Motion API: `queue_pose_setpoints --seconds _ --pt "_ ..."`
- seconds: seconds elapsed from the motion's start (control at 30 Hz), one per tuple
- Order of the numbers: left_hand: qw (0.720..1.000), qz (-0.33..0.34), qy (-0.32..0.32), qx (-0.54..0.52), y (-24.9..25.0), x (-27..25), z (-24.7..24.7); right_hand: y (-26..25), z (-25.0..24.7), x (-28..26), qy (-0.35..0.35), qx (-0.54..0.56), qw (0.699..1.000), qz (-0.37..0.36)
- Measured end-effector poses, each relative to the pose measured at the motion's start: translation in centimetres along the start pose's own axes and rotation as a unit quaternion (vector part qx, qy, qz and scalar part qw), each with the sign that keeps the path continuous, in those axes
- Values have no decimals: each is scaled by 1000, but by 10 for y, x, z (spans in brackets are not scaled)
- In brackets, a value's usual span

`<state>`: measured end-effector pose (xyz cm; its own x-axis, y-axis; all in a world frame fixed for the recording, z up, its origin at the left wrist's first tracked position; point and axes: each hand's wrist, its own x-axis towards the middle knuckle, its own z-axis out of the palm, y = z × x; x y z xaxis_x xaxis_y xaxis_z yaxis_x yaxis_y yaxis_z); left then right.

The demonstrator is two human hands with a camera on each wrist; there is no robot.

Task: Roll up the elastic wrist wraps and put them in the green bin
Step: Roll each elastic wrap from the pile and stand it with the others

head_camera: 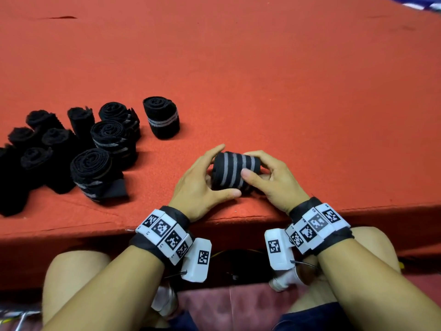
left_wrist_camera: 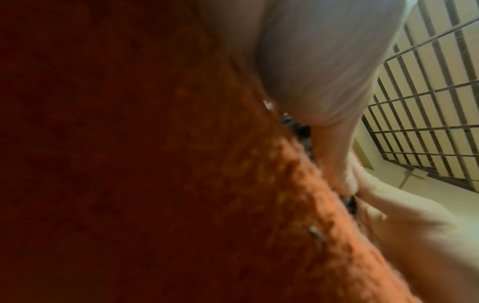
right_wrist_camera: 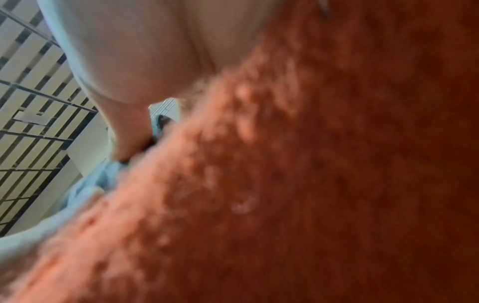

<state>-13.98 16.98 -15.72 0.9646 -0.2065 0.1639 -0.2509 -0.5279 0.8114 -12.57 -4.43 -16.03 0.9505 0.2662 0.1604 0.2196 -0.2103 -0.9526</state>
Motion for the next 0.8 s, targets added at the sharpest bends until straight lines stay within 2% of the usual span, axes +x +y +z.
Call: queue_pose_setpoints --seconds 0.2,0.4,0.53,0.67,0.8 --pt "1000 -15 13 -8 -1 0 1 -5 3 0 16 -63 998 25" --pt "997 -63 36 41 2 1 4 -5 -2 -5 -35 -3 999 12" --pt "996 -79 2 28 5 0 -1 -3 0 -2 -29 0 999 15" --pt "998 -22 -49 36 7 -6 -3 -11 1 -1 -19 -64 998 20" --pt "999 12 -44 7 7 -7 -5 -18 8 2 6 -115 992 42"
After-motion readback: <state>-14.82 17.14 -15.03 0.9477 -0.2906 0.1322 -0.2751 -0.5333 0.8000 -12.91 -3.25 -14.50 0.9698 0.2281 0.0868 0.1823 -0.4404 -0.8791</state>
